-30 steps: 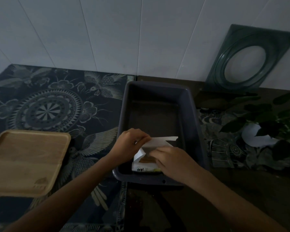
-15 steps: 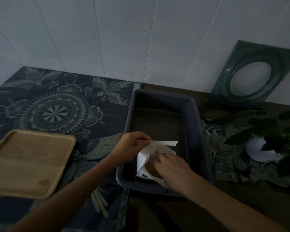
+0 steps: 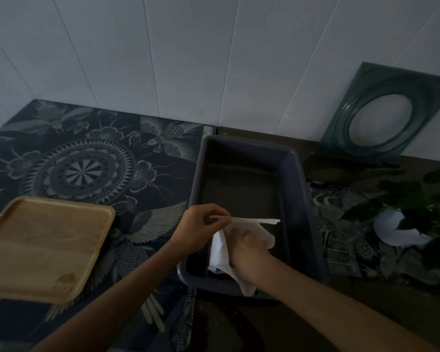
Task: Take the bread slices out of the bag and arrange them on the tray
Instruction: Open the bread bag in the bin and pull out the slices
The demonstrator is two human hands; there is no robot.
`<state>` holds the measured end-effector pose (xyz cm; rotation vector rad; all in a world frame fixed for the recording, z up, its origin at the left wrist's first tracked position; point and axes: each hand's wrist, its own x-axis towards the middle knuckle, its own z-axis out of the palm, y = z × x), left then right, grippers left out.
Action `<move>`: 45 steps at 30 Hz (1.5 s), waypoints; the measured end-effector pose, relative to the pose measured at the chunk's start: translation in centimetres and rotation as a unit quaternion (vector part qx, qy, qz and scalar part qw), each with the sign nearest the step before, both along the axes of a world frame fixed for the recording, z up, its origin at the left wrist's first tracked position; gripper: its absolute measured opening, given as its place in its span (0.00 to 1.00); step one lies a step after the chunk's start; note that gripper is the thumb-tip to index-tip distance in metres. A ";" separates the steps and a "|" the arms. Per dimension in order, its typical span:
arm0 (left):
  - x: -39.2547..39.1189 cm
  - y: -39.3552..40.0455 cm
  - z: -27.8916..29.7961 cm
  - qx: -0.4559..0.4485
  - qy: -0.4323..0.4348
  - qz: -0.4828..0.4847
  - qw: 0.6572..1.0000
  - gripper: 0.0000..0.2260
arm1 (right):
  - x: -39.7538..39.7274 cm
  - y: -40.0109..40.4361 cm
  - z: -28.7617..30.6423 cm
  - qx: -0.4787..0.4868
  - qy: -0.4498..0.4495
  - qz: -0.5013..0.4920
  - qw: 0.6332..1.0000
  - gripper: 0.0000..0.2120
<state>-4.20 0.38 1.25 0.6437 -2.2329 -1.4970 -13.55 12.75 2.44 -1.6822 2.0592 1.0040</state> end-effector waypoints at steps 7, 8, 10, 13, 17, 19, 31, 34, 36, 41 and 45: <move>0.6 -0.9 -0.2 -0.005 0.006 -0.005 1.000 0.04 | -0.6 -0.4 -1.0 -0.060 -0.103 -0.103 0.987 0.28; 0.6 -1.0 -0.2 -0.007 0.008 -0.006 1.000 0.04 | -0.7 -0.4 -1.2 -0.062 -0.092 -0.107 0.988 0.29; 0.5 -1.1 -0.1 -0.013 0.009 -0.013 1.000 0.04 | -0.6 -1.0 -1.5 -0.060 -0.090 -0.126 0.986 0.27; 0.5 -1.0 -0.2 -0.017 0.014 -0.016 1.000 0.05 | 0.1 -1.4 -1.8 -0.067 -0.109 -0.157 0.979 0.21; 0.7 -1.4 -0.5 -0.016 0.017 0.006 1.000 0.04 | 0.4 -0.5 -2.9 -0.138 -0.104 -0.149 0.974 0.23; 0.9 -1.6 -0.6 -0.015 0.018 0.017 1.000 0.04 | 0.2 -0.1 -3.4 -0.143 -0.117 -0.149 0.971 0.27; 0.5 -0.7 -1.2 0.052 0.041 0.048 0.997 0.07 | -1.1 0.2 -5.4 -0.151 -0.161 -0.146 0.964 0.23; 0.5 -0.6 -1.2 0.079 0.046 0.051 0.994 0.08 | -1.0 0.2 -5.4 -0.121 -0.152 -0.116 0.974 0.22; 0.4 -0.5 -1.1 0.091 0.051 0.053 0.993 0.09 | -1.0 0.1 -5.3 -0.151 -0.173 -0.119 0.966 0.19; 0.3 -0.4 -1.4 0.097 0.064 0.045 0.992 0.09 | -1.2 0.2 -6.2 -0.150 -0.176 -0.129 0.964 0.18; 0.2 -0.5 -1.8 0.091 0.060 0.048 0.993 0.07 | -1.6 0.3 -5.9 -0.154 -0.149 -0.131 0.968 0.14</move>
